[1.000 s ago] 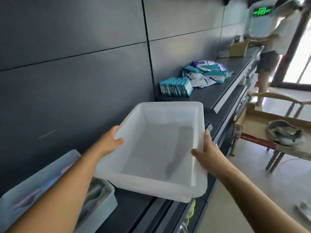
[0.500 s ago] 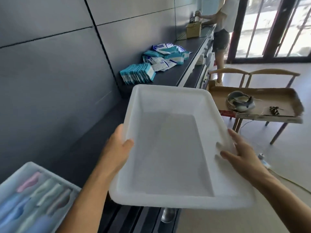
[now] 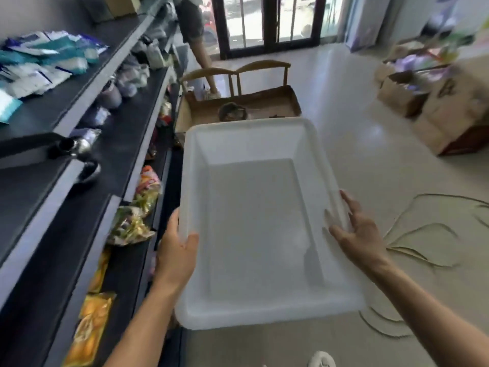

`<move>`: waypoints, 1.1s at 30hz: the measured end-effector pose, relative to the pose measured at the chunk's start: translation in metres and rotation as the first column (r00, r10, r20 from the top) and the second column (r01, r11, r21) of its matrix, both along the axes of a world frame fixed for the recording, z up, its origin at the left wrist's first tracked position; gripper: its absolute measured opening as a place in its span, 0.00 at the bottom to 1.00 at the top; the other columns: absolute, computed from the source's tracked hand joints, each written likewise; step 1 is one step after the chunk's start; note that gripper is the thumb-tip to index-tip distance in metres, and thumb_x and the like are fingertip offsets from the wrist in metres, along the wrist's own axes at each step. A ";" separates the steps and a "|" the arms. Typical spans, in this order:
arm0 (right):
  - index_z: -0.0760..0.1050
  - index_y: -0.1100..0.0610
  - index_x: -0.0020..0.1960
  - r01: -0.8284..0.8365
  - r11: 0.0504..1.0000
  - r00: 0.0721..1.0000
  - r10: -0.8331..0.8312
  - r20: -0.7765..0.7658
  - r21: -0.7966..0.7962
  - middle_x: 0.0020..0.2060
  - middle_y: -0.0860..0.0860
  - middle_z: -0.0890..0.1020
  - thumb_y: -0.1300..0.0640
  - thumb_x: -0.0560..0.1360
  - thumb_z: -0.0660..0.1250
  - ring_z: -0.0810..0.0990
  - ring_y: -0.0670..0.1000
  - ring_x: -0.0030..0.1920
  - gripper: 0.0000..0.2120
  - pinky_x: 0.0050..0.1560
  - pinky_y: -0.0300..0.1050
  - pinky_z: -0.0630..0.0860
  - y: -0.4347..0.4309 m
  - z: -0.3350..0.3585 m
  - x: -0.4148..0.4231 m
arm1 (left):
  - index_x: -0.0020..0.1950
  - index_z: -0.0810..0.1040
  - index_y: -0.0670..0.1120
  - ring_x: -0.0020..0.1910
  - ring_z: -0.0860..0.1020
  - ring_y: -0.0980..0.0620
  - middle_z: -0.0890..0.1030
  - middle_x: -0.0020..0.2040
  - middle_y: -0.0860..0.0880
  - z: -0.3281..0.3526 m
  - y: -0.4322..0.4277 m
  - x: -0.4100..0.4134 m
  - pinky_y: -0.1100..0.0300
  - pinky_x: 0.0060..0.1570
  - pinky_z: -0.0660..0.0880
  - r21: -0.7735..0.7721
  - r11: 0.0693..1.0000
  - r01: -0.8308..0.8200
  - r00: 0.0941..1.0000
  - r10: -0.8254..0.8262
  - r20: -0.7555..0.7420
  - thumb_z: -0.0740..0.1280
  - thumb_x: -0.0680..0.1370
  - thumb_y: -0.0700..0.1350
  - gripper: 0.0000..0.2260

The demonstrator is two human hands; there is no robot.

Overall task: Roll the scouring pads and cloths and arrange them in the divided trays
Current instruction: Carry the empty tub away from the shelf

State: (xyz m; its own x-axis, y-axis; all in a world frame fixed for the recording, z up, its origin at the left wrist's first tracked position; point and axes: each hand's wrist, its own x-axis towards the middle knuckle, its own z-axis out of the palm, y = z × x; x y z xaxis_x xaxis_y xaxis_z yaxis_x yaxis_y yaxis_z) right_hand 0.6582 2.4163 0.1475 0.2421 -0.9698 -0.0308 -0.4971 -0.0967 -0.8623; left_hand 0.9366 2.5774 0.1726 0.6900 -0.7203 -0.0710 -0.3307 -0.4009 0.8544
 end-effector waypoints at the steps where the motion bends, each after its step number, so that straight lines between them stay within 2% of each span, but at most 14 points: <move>1: 0.62 0.49 0.75 0.017 1.000 1.000 -0.017 -0.006 -0.001 0.66 0.53 0.76 0.61 0.74 0.69 0.77 0.54 0.63 0.32 0.63 0.56 0.74 -0.013 -0.003 -0.022 | 0.70 0.68 0.57 0.53 0.80 0.55 0.80 0.56 0.58 -0.006 -0.020 -0.018 0.52 0.52 0.79 0.011 1.000 0.026 1.000 -0.026 -0.017 0.63 0.78 0.39 0.23; 4: 0.61 0.51 0.75 0.093 0.995 0.995 -0.092 -0.042 0.034 0.67 0.54 0.74 0.64 0.73 0.68 0.75 0.54 0.63 0.34 0.65 0.54 0.72 -0.049 -0.007 -0.087 | 0.63 0.70 0.61 0.49 0.80 0.56 0.80 0.50 0.60 -0.021 -0.081 -0.071 0.56 0.44 0.79 0.032 0.994 0.104 0.994 -0.103 -0.039 0.63 0.78 0.39 0.20; 9: 0.58 0.46 0.76 0.203 0.975 0.976 -0.194 -0.097 0.092 0.66 0.52 0.75 0.65 0.71 0.68 0.77 0.55 0.60 0.38 0.63 0.56 0.74 -0.110 -0.014 -0.178 | 0.61 0.69 0.63 0.44 0.79 0.62 0.79 0.46 0.62 -0.025 -0.175 -0.148 0.64 0.37 0.75 0.037 0.972 0.234 0.971 -0.231 -0.065 0.63 0.79 0.40 0.19; 13: 0.59 0.48 0.76 0.297 0.949 0.953 -0.288 -0.098 0.102 0.65 0.51 0.75 0.66 0.71 0.68 0.77 0.54 0.58 0.37 0.62 0.52 0.74 -0.165 -0.020 -0.226 | 0.65 0.69 0.63 0.48 0.81 0.55 0.80 0.50 0.61 -0.034 -0.256 -0.187 0.51 0.48 0.80 0.071 0.950 0.303 0.951 -0.298 -0.078 0.64 0.77 0.44 0.20; 16: 0.60 0.48 0.76 0.350 0.929 0.936 -0.341 -0.092 0.118 0.65 0.51 0.75 0.66 0.70 0.68 0.78 0.54 0.58 0.38 0.61 0.52 0.75 -0.213 -0.031 -0.252 | 0.66 0.70 0.60 0.48 0.80 0.53 0.80 0.49 0.60 -0.042 -0.321 -0.207 0.56 0.48 0.74 0.078 0.936 0.342 0.939 -0.337 -0.068 0.65 0.77 0.42 0.20; 18: 0.59 0.47 0.76 0.370 0.919 0.929 -0.361 -0.085 0.136 0.65 0.51 0.76 0.65 0.71 0.68 0.78 0.54 0.58 0.38 0.61 0.54 0.75 -0.252 -0.039 -0.265 | 0.64 0.70 0.60 0.46 0.80 0.55 0.79 0.47 0.61 -0.045 -0.370 -0.219 0.58 0.47 0.73 0.086 0.923 0.376 0.926 -0.370 -0.071 0.64 0.78 0.42 0.18; 23: 0.60 0.46 0.75 0.433 0.887 0.901 -0.433 -0.036 0.162 0.64 0.50 0.76 0.66 0.71 0.67 0.78 0.53 0.58 0.37 0.61 0.53 0.75 -0.379 -0.050 -0.284 | 0.67 0.71 0.56 0.52 0.81 0.52 0.81 0.54 0.55 -0.058 -0.518 -0.233 0.50 0.57 0.77 0.082 0.894 0.441 0.897 -0.436 -0.073 0.65 0.80 0.47 0.16; 27: 0.59 0.46 0.76 0.470 0.858 0.881 -0.472 -0.039 0.206 0.62 0.48 0.75 0.66 0.72 0.66 0.78 0.53 0.57 0.37 0.59 0.51 0.75 -0.482 -0.041 -0.294 | 0.69 0.69 0.55 0.55 0.81 0.50 0.81 0.59 0.53 -0.055 -0.642 -0.241 0.47 0.59 0.77 0.091 0.863 0.498 0.867 -0.492 -0.076 0.65 0.80 0.49 0.17; 29: 0.59 0.43 0.75 0.503 0.835 0.860 -0.509 -0.032 0.223 0.62 0.48 0.76 0.64 0.72 0.66 0.78 0.53 0.57 0.37 0.59 0.53 0.76 -0.533 -0.036 -0.307 | 0.70 0.69 0.54 0.56 0.80 0.50 0.81 0.60 0.52 -0.051 -0.703 -0.251 0.47 0.60 0.77 0.093 0.844 0.527 0.849 -0.521 -0.086 0.64 0.80 0.50 0.18; 33: 0.60 0.41 0.74 0.555 0.795 0.821 -0.570 -0.009 0.245 0.62 0.48 0.78 0.62 0.69 0.66 0.79 0.53 0.56 0.38 0.59 0.55 0.77 -0.615 -0.028 -0.335 | 0.69 0.68 0.56 0.55 0.81 0.51 0.81 0.59 0.54 -0.049 -0.807 -0.274 0.45 0.58 0.77 0.106 0.804 0.586 0.811 -0.579 -0.086 0.64 0.76 0.57 0.22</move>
